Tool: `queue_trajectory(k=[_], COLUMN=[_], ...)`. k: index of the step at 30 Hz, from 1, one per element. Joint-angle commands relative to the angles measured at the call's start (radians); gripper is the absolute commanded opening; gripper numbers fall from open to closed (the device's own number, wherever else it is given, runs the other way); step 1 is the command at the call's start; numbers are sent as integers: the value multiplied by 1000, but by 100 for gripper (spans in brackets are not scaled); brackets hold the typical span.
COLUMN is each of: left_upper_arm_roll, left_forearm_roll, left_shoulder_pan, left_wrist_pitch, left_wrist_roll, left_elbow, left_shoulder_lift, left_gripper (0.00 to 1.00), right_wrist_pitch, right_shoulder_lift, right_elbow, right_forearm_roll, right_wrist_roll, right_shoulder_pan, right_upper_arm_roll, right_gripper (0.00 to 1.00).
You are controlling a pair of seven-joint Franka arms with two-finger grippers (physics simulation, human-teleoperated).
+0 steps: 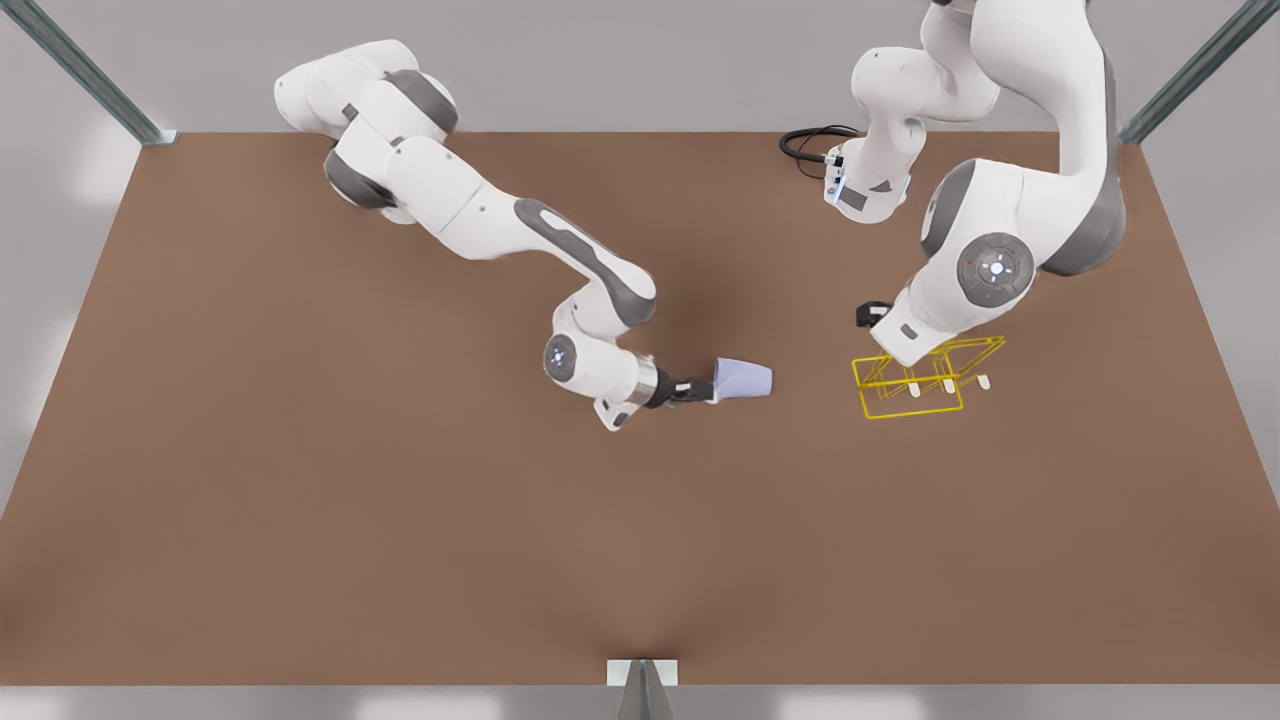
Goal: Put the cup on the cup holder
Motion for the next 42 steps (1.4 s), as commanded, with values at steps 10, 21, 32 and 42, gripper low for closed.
queue_trajectory(k=[10,21,32,42], left_upper_arm_roll=[-9,-28,-28,-34], left_forearm_roll=[-46,-52,-68,-77], left_shoulder_pan=[-226,-215,-202,-186], left_wrist_pitch=[479,876,892,838], left_wrist_roll=[-1676,-1989,-2154,-1613], left_elbow=[118,-249,-361,-395], left_shoulder_lift=[385,284,270,251], left_gripper=[100,100,100,100], right_wrist_pitch=[-1252,-990,-987,-992], right_shoulder_lift=[-450,-620,-562,-552], right_elbow=[226,-49,20,49], right_forearm_roll=[-589,-575,-543,-541], right_wrist_roll=[-210,-408,-402,-402], right_shoulder_pan=[-340,-390,-399,-399], right_upper_arm_roll=[-402,-396,-400,-399], right_gripper=[100,100,100,100])
